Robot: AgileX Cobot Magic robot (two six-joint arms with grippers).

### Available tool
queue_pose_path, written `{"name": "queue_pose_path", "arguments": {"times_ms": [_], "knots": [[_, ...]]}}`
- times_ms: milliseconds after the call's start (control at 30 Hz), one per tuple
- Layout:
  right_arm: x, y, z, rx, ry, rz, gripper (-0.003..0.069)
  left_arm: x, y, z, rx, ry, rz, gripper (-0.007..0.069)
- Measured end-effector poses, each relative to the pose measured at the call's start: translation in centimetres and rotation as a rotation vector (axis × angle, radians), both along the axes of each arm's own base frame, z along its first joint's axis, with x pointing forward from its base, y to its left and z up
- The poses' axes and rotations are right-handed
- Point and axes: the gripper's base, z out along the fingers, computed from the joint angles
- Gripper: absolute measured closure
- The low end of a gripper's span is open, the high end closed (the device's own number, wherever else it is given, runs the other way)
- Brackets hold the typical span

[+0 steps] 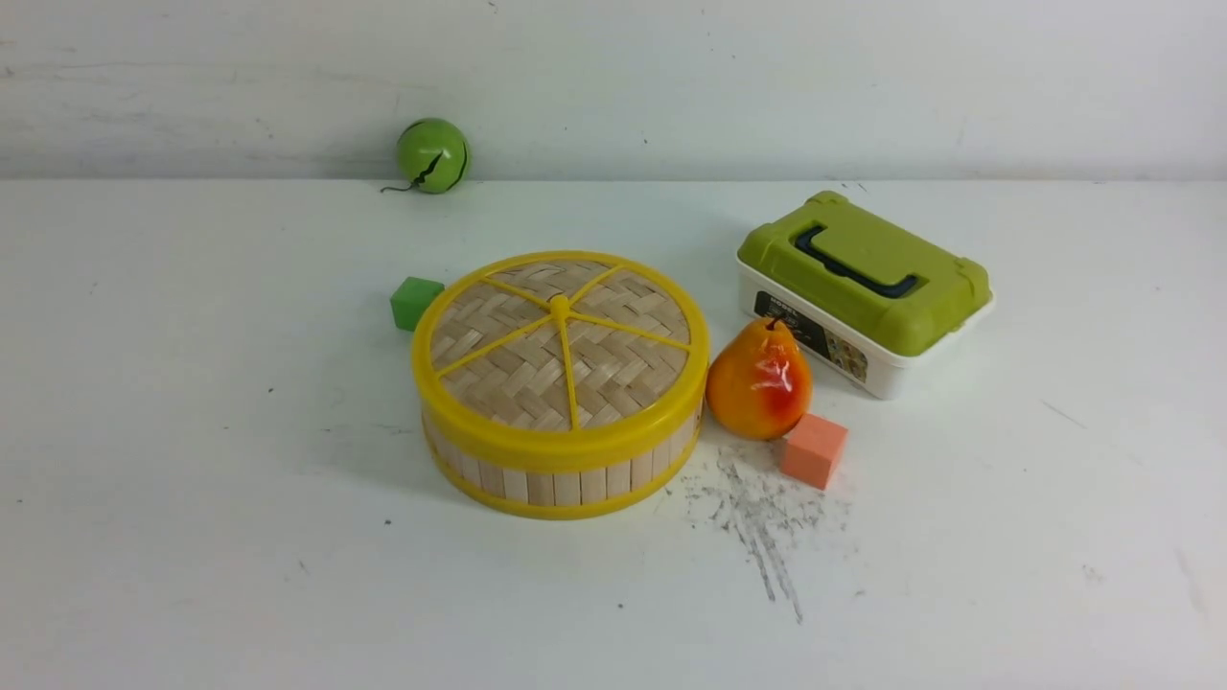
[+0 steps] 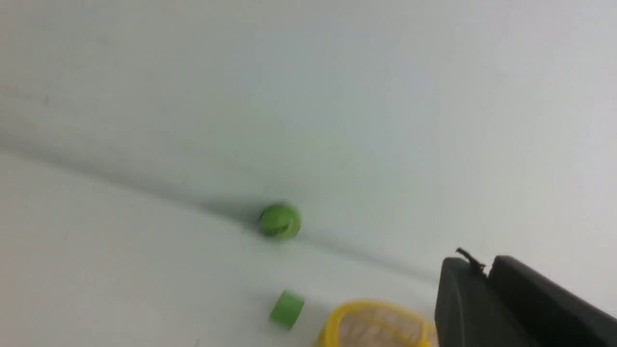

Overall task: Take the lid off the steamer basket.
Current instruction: Use the left arm to lift the lid of the steamer

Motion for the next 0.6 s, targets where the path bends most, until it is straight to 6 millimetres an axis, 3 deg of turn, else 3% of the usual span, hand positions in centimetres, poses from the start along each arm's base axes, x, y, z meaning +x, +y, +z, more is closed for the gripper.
{"name": "queue_pose_path", "arguments": {"times_ms": [67,133,167,267,400,500,600], "knots": [[0.0,0.0,0.0,0.0,0.0,0.0,0.0419,1.3,-0.1,-0.7,0.005,0.078,0.001,0.0554],[0.0,0.0,0.0,0.0,0.0,0.0,0.0419,3.8,-0.3,-2.2,0.014,0.224,0.002,0.0552],[0.0,0.0,0.0,0.0,0.0,0.0,0.0419,3.9,-0.3,-2.3,0.013,0.234,0.002,0.0552],[0.0,0.0,0.0,0.0,0.0,0.0,0.0419,7.2,-0.8,-4.5,-0.068,0.417,-0.009,0.0551],[0.0,0.0,0.0,0.0,0.0,0.0,0.0419,9.3,-1.4,-5.6,-0.113,0.586,-0.038,0.055],[0.0,0.0,0.0,0.0,0.0,0.0,0.0419,12.1,-2.7,-6.6,-0.081,0.838,-0.17,0.055],[0.0,0.0,0.0,0.0,0.0,0.0,0.0419,14.2,-4.0,-6.4,-0.063,0.947,-0.323,0.055]]}}
